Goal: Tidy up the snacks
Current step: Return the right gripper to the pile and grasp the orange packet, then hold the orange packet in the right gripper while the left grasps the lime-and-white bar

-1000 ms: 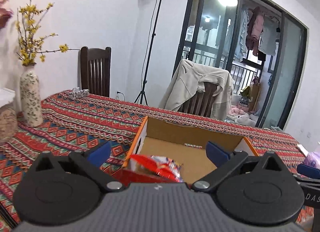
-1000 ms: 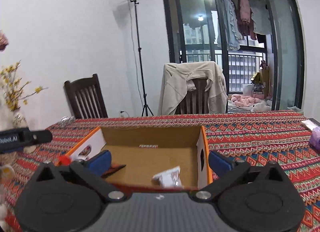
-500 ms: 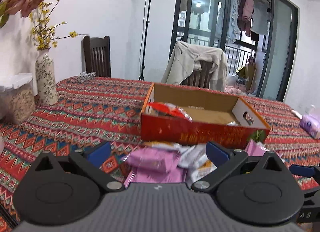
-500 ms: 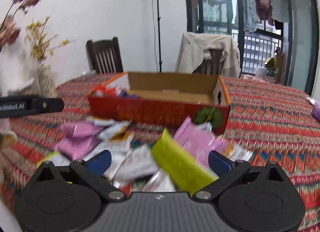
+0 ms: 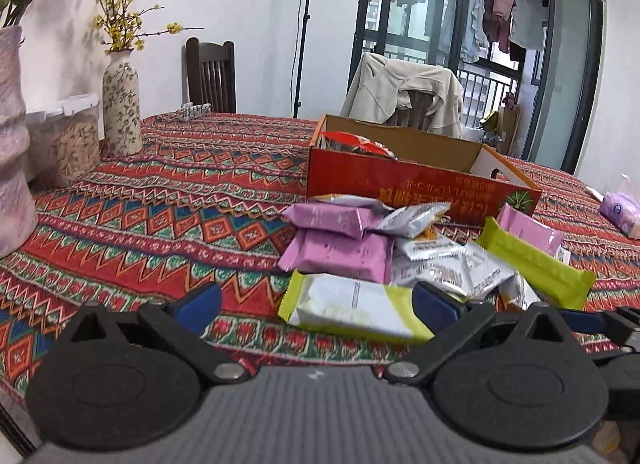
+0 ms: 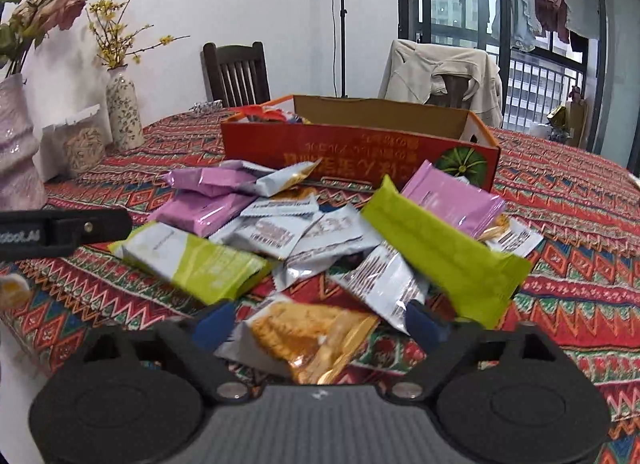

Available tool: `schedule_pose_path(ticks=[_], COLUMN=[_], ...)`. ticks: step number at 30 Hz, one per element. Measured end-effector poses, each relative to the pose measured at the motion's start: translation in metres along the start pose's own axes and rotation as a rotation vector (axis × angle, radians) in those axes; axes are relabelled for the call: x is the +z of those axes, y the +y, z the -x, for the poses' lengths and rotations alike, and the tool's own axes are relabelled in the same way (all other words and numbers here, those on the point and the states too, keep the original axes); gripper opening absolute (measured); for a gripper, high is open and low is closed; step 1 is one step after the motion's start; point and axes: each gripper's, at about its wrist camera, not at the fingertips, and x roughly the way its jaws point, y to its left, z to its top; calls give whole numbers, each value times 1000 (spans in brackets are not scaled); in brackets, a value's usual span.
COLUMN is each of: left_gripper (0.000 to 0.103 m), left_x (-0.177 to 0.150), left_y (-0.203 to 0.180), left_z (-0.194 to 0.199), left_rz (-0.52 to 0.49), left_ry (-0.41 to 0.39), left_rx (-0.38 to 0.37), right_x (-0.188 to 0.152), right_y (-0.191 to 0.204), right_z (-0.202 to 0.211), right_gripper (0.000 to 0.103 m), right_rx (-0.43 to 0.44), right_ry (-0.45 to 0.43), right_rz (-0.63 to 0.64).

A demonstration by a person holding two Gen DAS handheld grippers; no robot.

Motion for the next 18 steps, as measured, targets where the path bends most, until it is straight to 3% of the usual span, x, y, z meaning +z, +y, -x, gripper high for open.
schedule_pose_path(ticks=[6,10,18], left_gripper=[103,103,103], left_x=[-4,-4,1], left_y=[2,0,-10], left_z=[3,1,-9], left_rz=[4,12,-33], left_ry=[7,20,9], left_rx=[2,2,20], right_x=[-8,-9,-3], right_y=[1,-2,-15], right_z=[3,11,33], right_gripper=[51,46,46], right_rx=[44,52,52], right_ry=[-27,-55,-149], right_rz=[-15,-16,-40])
